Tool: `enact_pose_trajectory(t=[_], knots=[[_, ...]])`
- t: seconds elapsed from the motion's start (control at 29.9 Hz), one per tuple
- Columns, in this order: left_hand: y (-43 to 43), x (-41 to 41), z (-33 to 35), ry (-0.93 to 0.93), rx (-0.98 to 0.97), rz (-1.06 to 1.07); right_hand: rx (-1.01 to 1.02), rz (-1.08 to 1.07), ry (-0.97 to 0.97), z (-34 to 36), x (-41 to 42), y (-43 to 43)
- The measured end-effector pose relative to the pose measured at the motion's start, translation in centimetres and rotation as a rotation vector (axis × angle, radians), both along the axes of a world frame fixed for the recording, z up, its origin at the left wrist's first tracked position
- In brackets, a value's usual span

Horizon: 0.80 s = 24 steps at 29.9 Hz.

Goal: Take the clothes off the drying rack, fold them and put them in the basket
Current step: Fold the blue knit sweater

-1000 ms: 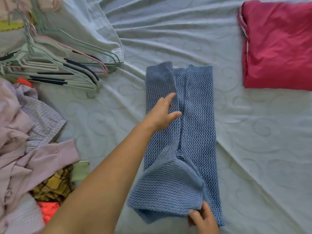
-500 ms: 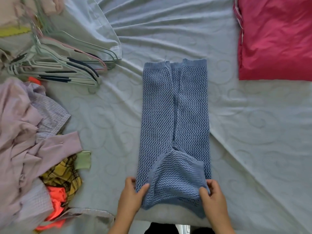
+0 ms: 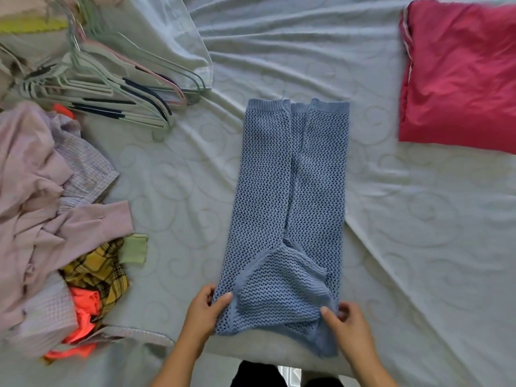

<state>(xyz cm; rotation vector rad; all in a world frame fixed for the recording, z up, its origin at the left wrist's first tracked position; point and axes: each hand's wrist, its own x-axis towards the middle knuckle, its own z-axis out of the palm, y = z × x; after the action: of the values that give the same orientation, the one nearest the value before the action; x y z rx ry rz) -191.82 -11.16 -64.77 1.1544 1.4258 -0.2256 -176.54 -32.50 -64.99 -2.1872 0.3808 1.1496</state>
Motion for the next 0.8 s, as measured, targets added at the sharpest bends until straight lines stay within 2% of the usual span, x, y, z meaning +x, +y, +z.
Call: enact_pose_trajectory(t=[0.07,0.17,0.23,0.27,0.3,0.33,0.37,0.4,0.43,0.47,0.5,0.53,0.6,0.63,0.7,0.8], knots=[[1.0,1.0,1.9,-0.039,-0.103,0.016,0.149,-0.089,0.187,1.0,1.3,0.7],[3.2,3.9,5.5,-0.152,-0.275,0.064,0.353,-0.345,0.437,3.5,4.9,1.8],[4.9,7.0,7.4,-0.241,-0.301,0.093,0.515,-0.450,0.585,5.3,8.6,3.1],[6.0,8.9,8.0,-0.275,-0.300,0.121,0.633,-0.415,0.670,7.4,10.5,5.0],[7.2,11.2,8.5,-0.311,-0.297,0.154,0.747,-0.311,0.677,8.3,12.5,6.5],[8.6,13.6,8.7,-0.373,-0.306,0.188,0.946,-0.229,0.602,9.2,14.3,8.7],[10.0,15.9,8.6,-0.455,-0.332,0.245,1.042,-0.378,0.596,9.3,16.2,9.6],[11.4,18.0,8.3,-0.539,-0.346,0.324,0.979,-0.462,0.587,9.7,17.9,11.2],[12.8,19.8,7.7,-0.616,-0.343,0.398,0.888,-0.645,0.498,7.4,20.1,11.3],[13.9,21.0,6.6,-0.634,-0.281,0.440,0.805,-0.741,0.353,7.0,21.3,11.9],[14.5,21.8,5.3,-0.588,-0.168,0.429,0.637,-0.680,0.258,5.9,22.0,12.2],[14.6,22.0,3.8,-0.476,-0.016,0.339,0.590,-0.624,0.177,4.0,22.5,12.2],[13.7,21.2,0.5,-0.185,0.232,0.036,0.396,-0.445,0.017,0.9,21.6,12.6],[12.9,20.3,-0.9,-0.093,0.287,-0.098,0.317,-0.306,-0.043,-0.1,20.5,12.5],[11.3,19.0,-2.4,-0.017,0.327,-0.208,0.211,-0.205,-0.133,-1.2,18.2,12.0],[9.7,18.8,-2.4,-0.046,0.361,-0.186,0.206,-0.158,-0.185,-2.3,16.0,11.5]])
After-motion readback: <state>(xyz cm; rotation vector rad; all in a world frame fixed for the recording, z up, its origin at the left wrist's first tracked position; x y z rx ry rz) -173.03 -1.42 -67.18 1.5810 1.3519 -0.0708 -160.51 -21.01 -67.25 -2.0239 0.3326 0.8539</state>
